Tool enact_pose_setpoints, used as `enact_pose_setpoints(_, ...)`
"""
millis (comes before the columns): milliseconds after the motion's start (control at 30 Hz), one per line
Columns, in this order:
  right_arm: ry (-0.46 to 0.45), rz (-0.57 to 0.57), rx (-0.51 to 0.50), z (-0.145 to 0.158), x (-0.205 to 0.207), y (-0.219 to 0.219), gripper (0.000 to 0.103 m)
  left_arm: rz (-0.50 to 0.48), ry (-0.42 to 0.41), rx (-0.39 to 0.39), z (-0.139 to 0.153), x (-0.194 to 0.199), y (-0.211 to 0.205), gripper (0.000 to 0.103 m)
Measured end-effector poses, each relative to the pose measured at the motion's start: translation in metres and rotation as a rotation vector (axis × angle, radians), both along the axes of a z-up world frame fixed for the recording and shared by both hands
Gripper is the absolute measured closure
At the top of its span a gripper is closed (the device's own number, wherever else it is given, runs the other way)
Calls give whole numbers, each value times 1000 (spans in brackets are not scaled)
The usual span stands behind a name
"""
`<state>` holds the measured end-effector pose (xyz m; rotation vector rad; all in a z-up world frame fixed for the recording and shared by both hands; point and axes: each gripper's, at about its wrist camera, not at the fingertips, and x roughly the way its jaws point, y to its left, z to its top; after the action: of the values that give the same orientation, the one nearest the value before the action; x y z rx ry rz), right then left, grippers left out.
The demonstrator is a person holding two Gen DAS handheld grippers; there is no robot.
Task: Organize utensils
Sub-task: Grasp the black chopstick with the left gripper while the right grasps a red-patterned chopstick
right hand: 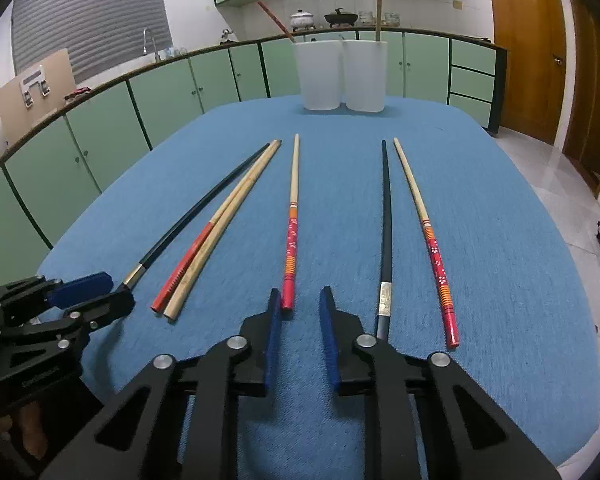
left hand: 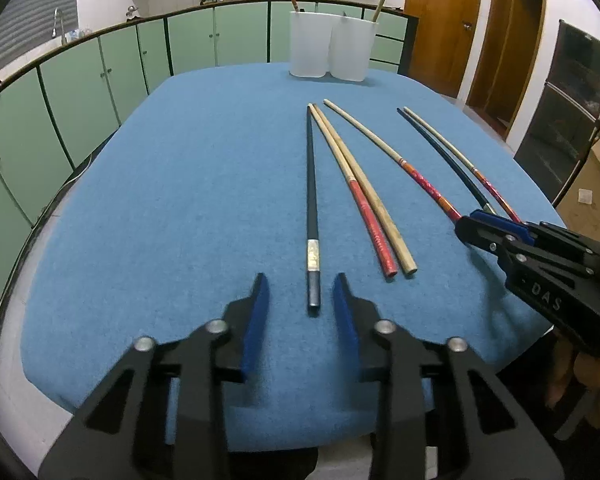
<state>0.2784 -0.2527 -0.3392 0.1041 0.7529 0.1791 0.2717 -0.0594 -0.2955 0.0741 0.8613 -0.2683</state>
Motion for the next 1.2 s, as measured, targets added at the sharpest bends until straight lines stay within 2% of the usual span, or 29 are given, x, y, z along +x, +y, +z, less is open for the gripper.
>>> enact_pose_setpoints(33,1,-2,5,1,0,-1,91,-3,2,-4,0,0,0,89)
enact_pose_setpoints(100,4,-7,20,2,1,-4,95,-10,11,-18,1,0,1,97)
enact_pose_setpoints(333,-22,-5,38,15,-8,-7,97,2,0,-57,13,-1,7,97)
enact_pose_setpoints(433,-52,-6,44,29,-13,-10,98,9,-22,-79,27,-3,12,97)
enact_pose_setpoints(600,-94,0,46,52,-17,-14,98,6,-106,-100,67,-7,17,97)
enact_pose_setpoints(733,-47,3,34,33,-14,-9,97,6,-139,-112,82,-7,19,97)
enact_pose_setpoints(867,-24,6,16,15,-11,-3,92,7,-141,-115,85,-7,19,97)
enact_pose_setpoints(1000,0,9,5,3,-2,-2,91,14,-146,-120,86,-5,21,97)
enact_pose_setpoints(1200,-18,21,-36,-3,0,2,91,21,-156,-114,85,-2,22,97)
